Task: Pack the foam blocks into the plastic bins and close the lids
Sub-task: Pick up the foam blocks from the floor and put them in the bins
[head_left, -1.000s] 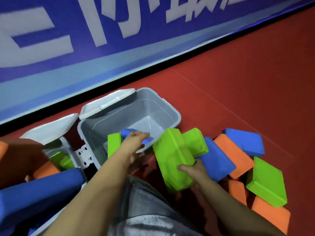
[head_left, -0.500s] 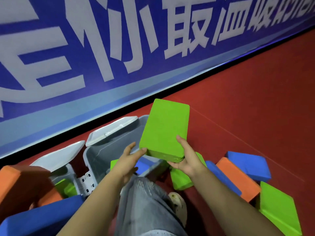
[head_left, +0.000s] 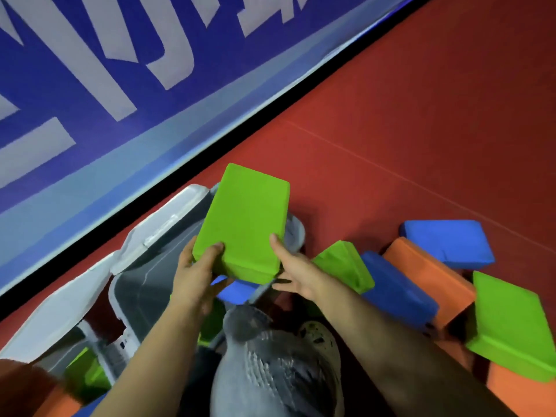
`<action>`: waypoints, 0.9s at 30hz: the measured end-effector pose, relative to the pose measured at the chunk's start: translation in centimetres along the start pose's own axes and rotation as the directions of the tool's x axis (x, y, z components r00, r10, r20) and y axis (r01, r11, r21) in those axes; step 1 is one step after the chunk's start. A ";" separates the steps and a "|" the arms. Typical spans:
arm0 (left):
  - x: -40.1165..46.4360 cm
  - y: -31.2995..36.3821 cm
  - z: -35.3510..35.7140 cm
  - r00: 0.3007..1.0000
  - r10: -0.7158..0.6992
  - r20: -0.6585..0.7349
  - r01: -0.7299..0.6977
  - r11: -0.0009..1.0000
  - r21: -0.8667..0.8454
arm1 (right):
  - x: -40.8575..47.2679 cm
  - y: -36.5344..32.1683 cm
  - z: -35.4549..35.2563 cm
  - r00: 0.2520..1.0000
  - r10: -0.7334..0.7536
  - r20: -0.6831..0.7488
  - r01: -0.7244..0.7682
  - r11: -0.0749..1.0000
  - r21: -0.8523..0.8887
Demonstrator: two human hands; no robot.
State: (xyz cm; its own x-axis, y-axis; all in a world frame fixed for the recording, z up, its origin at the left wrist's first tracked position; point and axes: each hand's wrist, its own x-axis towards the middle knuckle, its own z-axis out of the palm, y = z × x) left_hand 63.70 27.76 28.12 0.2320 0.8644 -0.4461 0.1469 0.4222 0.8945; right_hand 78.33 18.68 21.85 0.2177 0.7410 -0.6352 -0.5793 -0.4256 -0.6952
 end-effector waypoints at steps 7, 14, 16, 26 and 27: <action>7.2 -4.3 1.4 0.966 0.203 -0.162 -0.130 0.919 0.372 | 5.7 9.1 -14.4 0.634 -0.208 -0.745 -0.347 0.784 -0.514; 10.5 -7.0 0.8 0.963 0.206 -0.173 -0.051 0.771 0.635 | 8.8 15.5 -21.4 0.657 0.083 -0.749 -0.302 0.940 -0.161; 11.3 -7.8 0.6 0.976 0.158 -0.153 -0.026 0.774 0.633 | 9.4 16.2 -21.2 0.607 0.127 -0.785 -0.214 0.977 -0.008; 10.8 -8.6 2.7 0.997 0.081 -0.006 -0.041 0.565 0.824 | 6.1 10.5 -13.1 0.359 -0.139 -0.923 0.061 0.990 -0.125; 10.6 -8.7 3.1 0.996 0.086 0.023 -0.066 0.539 0.840 | 5.0 9.6 -11.9 0.314 -0.229 -0.921 0.061 0.973 -0.221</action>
State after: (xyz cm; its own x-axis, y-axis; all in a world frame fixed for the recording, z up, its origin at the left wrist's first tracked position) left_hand 67.88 32.39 15.52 0.2659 0.8908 -0.3684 0.8714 -0.0587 0.4871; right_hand 83.21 12.09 7.99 0.9248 -0.1485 -0.3504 -0.3769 -0.4839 -0.7898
